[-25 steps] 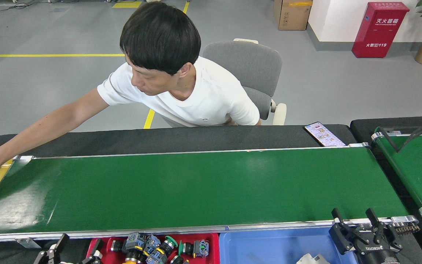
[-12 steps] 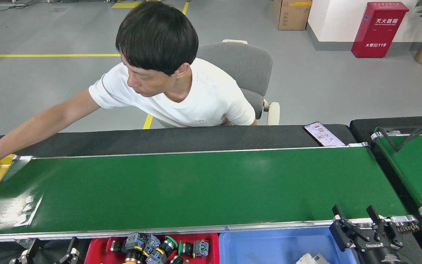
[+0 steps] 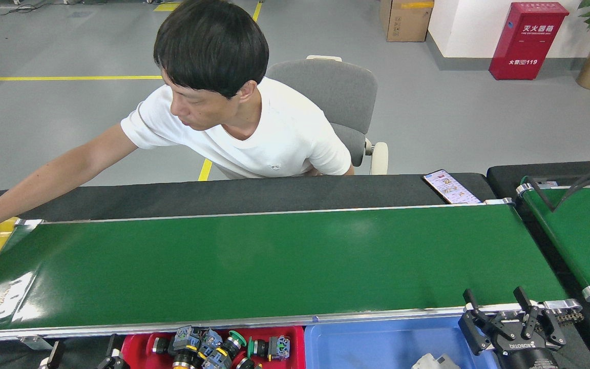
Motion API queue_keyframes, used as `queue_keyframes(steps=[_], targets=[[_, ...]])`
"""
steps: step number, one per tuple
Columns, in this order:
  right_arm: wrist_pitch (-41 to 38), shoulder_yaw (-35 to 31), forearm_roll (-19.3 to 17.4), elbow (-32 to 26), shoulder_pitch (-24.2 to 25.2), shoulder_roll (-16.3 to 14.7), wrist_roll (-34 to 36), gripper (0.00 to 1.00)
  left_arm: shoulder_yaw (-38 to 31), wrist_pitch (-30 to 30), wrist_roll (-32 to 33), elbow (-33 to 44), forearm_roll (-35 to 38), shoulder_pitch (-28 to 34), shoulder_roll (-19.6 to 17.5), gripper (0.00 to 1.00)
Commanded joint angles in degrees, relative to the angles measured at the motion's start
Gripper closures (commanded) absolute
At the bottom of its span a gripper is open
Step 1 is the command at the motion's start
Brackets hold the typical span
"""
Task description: Pick switch part from conveyor to tray
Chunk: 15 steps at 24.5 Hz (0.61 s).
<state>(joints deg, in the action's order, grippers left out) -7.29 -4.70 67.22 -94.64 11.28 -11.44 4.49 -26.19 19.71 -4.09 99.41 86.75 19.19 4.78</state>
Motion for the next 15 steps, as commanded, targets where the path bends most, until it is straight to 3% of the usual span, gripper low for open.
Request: queue_keyframes(steps=[1, 4, 8, 15], targets=[[-3.1, -0.8, -0.3, -1.2, 0.1, -0.1, 0.6, 0.00, -1.7, 0.2, -0.5, 1.0, -0.3, 0.9, 0.0, 0.00], [-2.7, -1.5, -0.4, -3.8, 2.0, 1.3, 0.7, 0.00, -3.0, 0.1, -0.5, 1.2, -1.5, 2.6, 0.1, 0.00], [-2.7, -4.4, -0.3, -6.9, 8.0, 4.5, 0.9, 0.00, -2.4, 0.1, -0.5, 1.8, -1.8, 3.8, 0.2, 0.00], [-3.0, -5.5, -0.3, -6.9, 9.1, 3.6, 0.7, 0.00, -0.8, -0.5, -0.5, 2.3, -1.7, 3.8, 0.4, 0.00]])
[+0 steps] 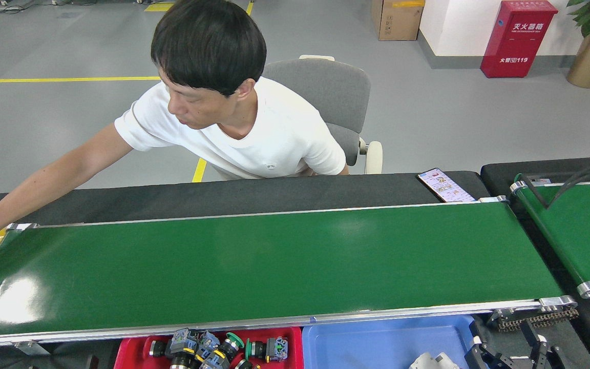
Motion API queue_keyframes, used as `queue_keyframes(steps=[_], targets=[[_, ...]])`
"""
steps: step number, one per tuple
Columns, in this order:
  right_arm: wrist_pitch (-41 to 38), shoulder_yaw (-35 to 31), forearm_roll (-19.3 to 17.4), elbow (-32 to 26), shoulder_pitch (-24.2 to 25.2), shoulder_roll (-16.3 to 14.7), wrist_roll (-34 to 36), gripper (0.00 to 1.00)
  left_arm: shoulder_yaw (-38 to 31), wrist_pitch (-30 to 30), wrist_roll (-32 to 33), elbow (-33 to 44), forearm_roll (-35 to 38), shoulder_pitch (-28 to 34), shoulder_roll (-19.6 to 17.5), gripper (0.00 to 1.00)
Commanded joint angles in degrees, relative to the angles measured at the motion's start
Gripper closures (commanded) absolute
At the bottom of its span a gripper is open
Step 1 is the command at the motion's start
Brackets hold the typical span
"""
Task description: Pick switch part from conveyor to tray
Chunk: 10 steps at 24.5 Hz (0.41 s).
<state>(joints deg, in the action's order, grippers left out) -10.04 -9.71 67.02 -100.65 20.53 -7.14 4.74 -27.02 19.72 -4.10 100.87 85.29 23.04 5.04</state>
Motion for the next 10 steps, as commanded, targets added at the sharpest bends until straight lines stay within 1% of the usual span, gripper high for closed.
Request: queue_keyframes(steps=[1, 5, 10], targets=[[-0.2, -0.6, -0.1, -0.9, -0.1, -0.7, 0.3, 0.00, 0.0, -0.7, -0.5, 0.8, -0.2, 0.0, 0.1, 0.00], [-0.2, -1.7, -0.1, -0.9, -0.1, -0.8, 0.3, 0.00, 0.2, -0.1, -0.5, 0.8, -0.3, 0.0, -0.1, 0.00], [-0.3, -1.7, -0.1, -0.9, -0.1, -1.4, 0.3, 0.00, 4.7, -0.6, -0.5, 0.8, -0.1, 0.3, 0.0, 0.00]])
